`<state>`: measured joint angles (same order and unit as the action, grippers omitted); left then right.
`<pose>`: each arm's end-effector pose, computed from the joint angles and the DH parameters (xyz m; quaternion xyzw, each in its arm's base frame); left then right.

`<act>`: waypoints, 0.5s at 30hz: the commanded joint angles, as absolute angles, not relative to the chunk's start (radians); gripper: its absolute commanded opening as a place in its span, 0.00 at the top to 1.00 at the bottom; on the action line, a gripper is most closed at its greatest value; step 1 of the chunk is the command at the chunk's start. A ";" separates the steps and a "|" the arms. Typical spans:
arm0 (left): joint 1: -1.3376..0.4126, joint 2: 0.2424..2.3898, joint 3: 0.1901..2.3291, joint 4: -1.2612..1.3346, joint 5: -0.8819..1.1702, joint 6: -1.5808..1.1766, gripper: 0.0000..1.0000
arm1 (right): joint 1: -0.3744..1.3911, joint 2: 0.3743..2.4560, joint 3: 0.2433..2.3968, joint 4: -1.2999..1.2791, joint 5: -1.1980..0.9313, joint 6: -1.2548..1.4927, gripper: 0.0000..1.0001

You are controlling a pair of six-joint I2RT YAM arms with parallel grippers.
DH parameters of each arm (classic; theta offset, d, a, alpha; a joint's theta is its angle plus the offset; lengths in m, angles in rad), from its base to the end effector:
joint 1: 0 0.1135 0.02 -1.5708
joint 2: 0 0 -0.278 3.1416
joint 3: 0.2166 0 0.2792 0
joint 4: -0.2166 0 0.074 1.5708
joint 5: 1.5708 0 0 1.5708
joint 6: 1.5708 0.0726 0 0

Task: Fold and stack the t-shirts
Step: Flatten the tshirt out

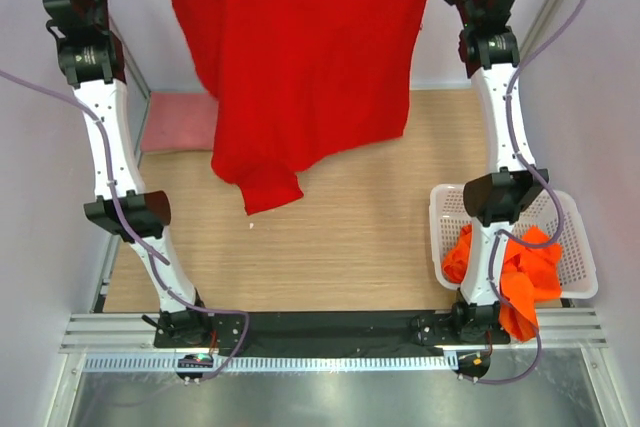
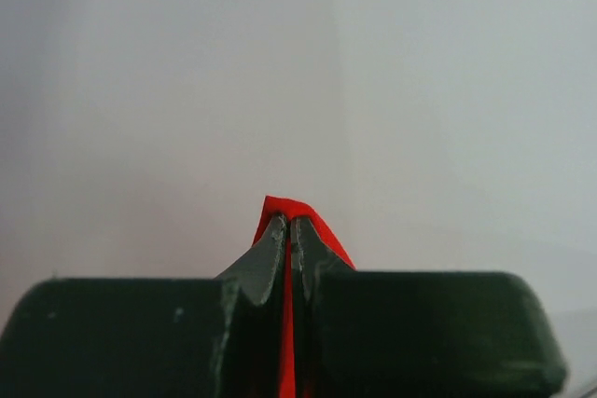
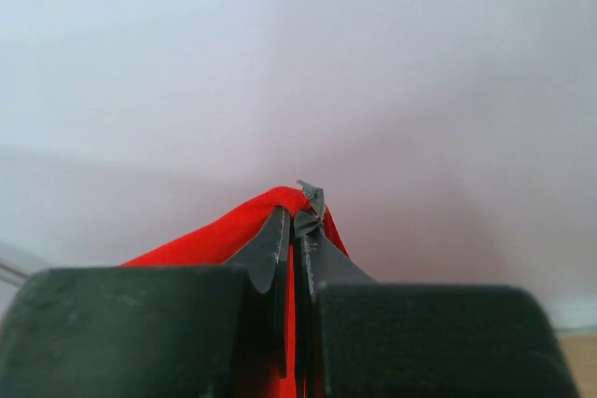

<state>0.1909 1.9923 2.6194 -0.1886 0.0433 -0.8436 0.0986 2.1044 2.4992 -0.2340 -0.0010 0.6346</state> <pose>0.4444 0.0827 0.6380 -0.2493 0.4751 -0.2815 0.7955 0.5321 0.0527 0.5366 0.1712 0.6250 0.2733 0.7109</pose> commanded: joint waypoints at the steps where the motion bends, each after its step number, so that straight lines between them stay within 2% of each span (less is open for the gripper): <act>1: 0.225 1.976 2.697 0.006 -0.032 -0.975 0.99 | 0.046 2.082 2.642 -0.104 0.083 0.727 0.98; 6: 0.235 1.931 2.662 0.046 -0.012 -1.012 1.00 | 0.026 2.017 2.562 -0.115 0.025 0.738 0.99; 12: 0.259 1.856 2.637 -0.023 0.089 -1.014 1.00 | 0.025 1.910 2.418 -0.208 -0.066 0.703 0.98; 15: 0.267 1.762 2.536 -0.037 0.130 -0.991 1.00 | 0.026 1.859 2.315 -0.218 -0.104 0.700 0.98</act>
